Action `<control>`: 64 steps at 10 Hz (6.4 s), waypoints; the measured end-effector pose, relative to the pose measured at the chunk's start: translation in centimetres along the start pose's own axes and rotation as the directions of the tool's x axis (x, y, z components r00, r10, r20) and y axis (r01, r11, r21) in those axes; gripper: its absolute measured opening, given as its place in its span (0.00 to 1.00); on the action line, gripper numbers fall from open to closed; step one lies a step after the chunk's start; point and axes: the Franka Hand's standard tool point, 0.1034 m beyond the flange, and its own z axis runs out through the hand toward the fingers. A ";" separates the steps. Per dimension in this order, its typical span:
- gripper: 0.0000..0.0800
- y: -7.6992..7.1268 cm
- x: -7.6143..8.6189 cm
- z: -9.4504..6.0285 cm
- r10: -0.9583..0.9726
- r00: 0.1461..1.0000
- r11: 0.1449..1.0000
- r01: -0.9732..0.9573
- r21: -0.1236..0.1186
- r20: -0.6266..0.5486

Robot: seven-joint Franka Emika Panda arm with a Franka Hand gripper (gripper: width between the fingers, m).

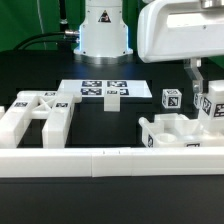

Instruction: Assemble chair

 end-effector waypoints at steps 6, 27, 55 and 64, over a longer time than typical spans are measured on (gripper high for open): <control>0.36 -0.4 -0.2 0.1 -0.006 0.996 1.000 0.006 -0.006 -0.092; 0.81 0.1 1.5 0.3 -0.059 0.940 0.998 0.045 0.051 0.337; 0.81 -1.8 2.2 1.0 0.846 0.494 0.528 -0.828 -0.188 0.200; 0.81 -1.7 2.2 0.7 0.199 0.943 0.979 -0.205 -0.008 0.267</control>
Offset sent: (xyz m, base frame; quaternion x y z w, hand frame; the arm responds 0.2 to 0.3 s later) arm -0.0152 0.0046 -0.0121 -0.0262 0.0324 0.0260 0.9988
